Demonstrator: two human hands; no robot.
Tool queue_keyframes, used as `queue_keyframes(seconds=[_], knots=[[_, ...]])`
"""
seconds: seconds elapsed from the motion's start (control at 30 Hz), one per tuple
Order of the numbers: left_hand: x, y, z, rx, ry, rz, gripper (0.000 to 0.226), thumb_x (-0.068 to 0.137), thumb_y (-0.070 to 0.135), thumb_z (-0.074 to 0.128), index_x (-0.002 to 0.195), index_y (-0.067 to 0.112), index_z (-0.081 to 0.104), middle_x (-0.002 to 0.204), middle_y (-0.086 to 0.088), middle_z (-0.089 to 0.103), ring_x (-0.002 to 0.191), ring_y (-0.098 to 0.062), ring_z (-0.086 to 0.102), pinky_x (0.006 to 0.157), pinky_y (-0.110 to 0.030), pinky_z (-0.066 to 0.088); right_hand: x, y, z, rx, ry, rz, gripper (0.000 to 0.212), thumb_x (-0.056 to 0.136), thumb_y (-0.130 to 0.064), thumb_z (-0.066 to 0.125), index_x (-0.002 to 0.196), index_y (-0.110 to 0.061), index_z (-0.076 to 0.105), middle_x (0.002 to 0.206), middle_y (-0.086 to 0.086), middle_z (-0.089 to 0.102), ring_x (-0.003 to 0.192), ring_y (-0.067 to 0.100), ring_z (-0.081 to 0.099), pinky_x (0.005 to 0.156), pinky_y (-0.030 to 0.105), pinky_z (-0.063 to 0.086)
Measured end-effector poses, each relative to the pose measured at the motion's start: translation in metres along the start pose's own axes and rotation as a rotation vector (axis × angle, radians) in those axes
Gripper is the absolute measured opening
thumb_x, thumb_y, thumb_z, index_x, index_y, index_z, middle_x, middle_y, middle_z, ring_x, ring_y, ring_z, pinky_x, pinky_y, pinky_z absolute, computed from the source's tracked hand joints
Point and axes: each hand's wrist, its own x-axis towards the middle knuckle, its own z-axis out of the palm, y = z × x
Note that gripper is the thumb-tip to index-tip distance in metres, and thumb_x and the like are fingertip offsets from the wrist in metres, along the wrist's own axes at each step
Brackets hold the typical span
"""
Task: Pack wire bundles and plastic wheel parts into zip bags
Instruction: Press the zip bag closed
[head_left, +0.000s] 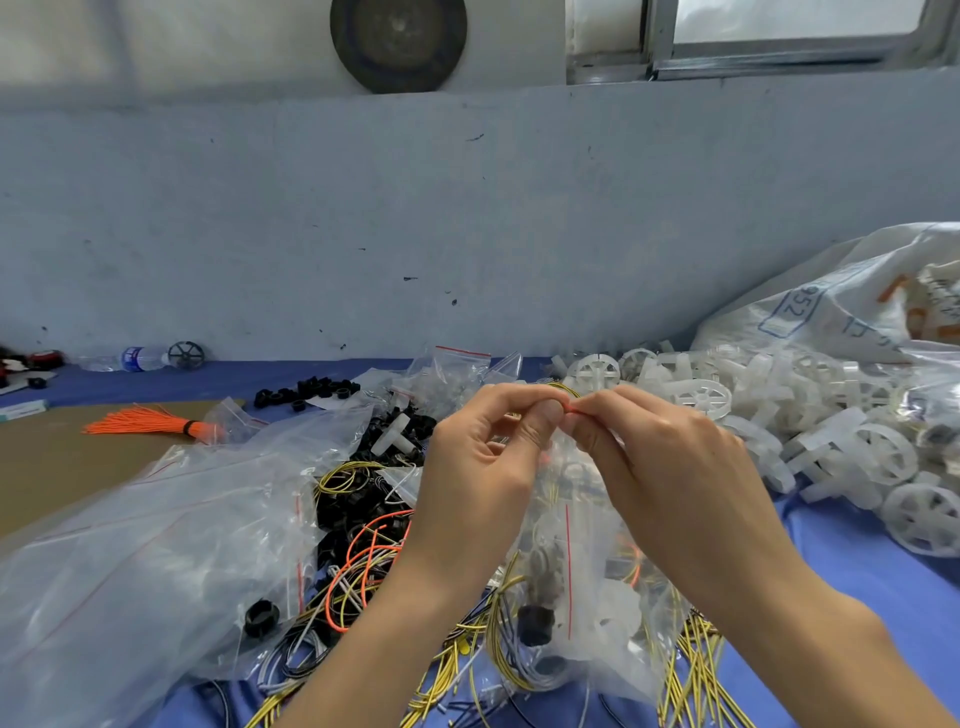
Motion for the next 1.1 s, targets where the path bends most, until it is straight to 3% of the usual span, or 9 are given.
queue_keyframes(seconds=[0.2, 0.3, 0.43, 0.7, 0.9, 1.1], knots=[[0.003, -0.003, -0.006, -0.058, -0.06, -0.103, 0.01, 0.09, 0.033, 0.065, 0.095, 0.026, 0.07, 0.082, 0.003, 0.071, 0.074, -0.01, 0.064, 0.072, -0.023, 0.054, 0.0, 0.001, 0.001, -0.025, 0.059, -0.025, 0.022, 0.098, -0.04, 0.053, 0.092, -0.027, 0.069, 0.082, -0.013, 0.068, 0.068, 0.017, 0.062, 0.06, 0.026, 0.033], [0.002, -0.003, -0.007, 0.046, -0.069, -0.042, 0.009, 0.093, 0.035, 0.062, 0.094, 0.029, 0.069, 0.082, 0.006, 0.07, 0.073, -0.009, 0.064, 0.071, -0.024, 0.054, 0.0, 0.002, 0.001, -0.03, 0.062, -0.033, 0.025, 0.1, -0.043, 0.049, 0.093, -0.028, 0.069, 0.083, -0.013, 0.068, 0.071, 0.017, 0.062, 0.063, 0.027, 0.035], [0.002, 0.0, -0.008, 0.138, -0.049, 0.04, 0.006, 0.094, 0.028, 0.062, 0.093, 0.032, 0.066, 0.086, 0.012, 0.069, 0.077, -0.009, 0.064, 0.07, -0.027, 0.054, 0.0, 0.001, 0.001, -0.012, 0.051, -0.023, 0.022, 0.096, -0.043, 0.052, 0.094, -0.03, 0.069, 0.082, -0.014, 0.067, 0.066, 0.017, 0.063, 0.055, 0.025, 0.03], [0.002, -0.001, -0.006, 0.175, -0.025, 0.058, 0.009, 0.094, 0.028, 0.062, 0.09, 0.035, 0.064, 0.081, 0.019, 0.067, 0.073, -0.003, 0.062, 0.066, -0.013, 0.049, 0.0, -0.001, -0.001, -0.007, 0.046, -0.026, 0.013, 0.095, -0.04, 0.059, 0.093, -0.032, 0.07, 0.083, -0.015, 0.067, 0.062, 0.015, 0.063, 0.045, 0.018, 0.026], [0.003, -0.004, -0.009, 0.164, 0.045, 0.037, 0.008, 0.092, 0.035, 0.059, 0.09, 0.029, 0.063, 0.079, 0.016, 0.065, 0.067, 0.001, 0.064, 0.061, -0.009, 0.046, 0.002, 0.004, -0.001, -0.011, 0.026, -0.009, 0.018, 0.095, -0.041, 0.056, 0.093, -0.032, 0.072, 0.085, -0.014, 0.067, 0.066, 0.02, 0.065, 0.05, 0.028, 0.038], [0.007, -0.013, -0.018, 0.198, 0.105, 0.004, 0.007, 0.093, 0.032, 0.061, 0.088, 0.029, 0.065, 0.079, 0.009, 0.066, 0.07, -0.01, 0.063, 0.07, -0.031, 0.053, 0.002, 0.016, -0.002, -0.005, -0.039, 0.012, 0.019, 0.094, -0.043, 0.055, 0.097, -0.034, 0.072, 0.091, -0.013, 0.069, 0.073, 0.025, 0.066, 0.055, 0.033, 0.047]])
